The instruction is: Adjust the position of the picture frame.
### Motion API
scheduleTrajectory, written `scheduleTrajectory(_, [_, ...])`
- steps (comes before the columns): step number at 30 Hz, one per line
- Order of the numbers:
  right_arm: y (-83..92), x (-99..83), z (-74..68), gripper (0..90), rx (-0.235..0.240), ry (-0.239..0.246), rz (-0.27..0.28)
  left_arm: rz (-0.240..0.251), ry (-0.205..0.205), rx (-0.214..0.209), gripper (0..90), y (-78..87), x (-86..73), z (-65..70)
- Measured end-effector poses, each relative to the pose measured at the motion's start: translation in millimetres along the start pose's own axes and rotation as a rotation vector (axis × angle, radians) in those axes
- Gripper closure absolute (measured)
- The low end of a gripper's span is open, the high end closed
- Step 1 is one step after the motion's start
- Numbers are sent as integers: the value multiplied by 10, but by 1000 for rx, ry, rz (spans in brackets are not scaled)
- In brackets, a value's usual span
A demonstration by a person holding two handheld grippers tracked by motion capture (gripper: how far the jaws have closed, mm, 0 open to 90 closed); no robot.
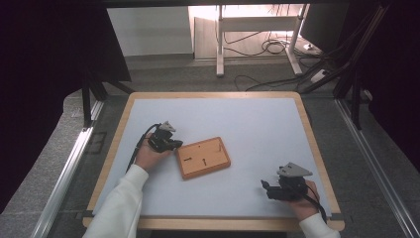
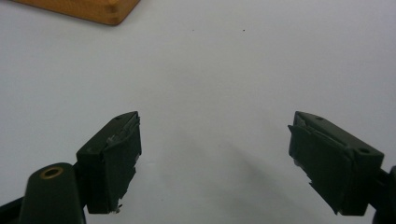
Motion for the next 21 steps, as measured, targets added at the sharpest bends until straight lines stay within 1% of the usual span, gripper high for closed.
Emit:
scheduleTrajectory(1, [1,0,2,175,-1,1,0,-6,-13,8,900,7,-2,8])
scheduleTrajectory(2, [3,-1,4,174,-2,1,-1,-6,-13,8,900,7,-2,8])
scheduleTrajectory(3, [4,0,6,175,-2,1,0,-14,-29,14,900,19,-7,14])
scheduleTrajectory(4, [5,1,10,175,-3,1,1,-13,-38,13,900,37,-18,52])
scheduleTrajectory(5, [6,2,12,175,-4,-1,2,-13,-38,13,900,37,-18,52])
scheduleTrajectory(8, [8,1,15,175,-4,1,2,-6,-57,-13,900,68,-55,150])
scheduleTrajectory(10, [11,3,16,175,-4,2,3,-8,-62,-17,900,75,-61,177])
scheduleTrajectory(11, [14,4,18,175,-4,3,2,-14,-83,-22,900,88,-72,237])
scheduleTrajectory(14, [18,6,21,175,-4,3,5,-21,-109,-34,900,104,-90,353])
scheduleTrajectory(15, [18,6,21,175,-4,3,5,-21,-109,-34,900,104,-90,353])
scheduleTrajectory(16, [19,5,23,175,-5,-1,5,-22,-125,-38,900,114,-102,426])
scheduleTrajectory(20, [22,7,27,175,-5,0,4,-20,-137,-65,900,148,-146,578])
scheduleTrajectory(21, [22,7,27,175,-5,0,4,-20,-137,-65,900,148,-146,578])
Point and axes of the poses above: each handheld gripper's, and its own axes: y roughly backward along the jaws, x roughly out of its top, z roughly to its right, the point moved 8 cm from there along -y, roughly forward along the jaws, and after that the axes turned 8 degrees about z, right-handed, at the moved point
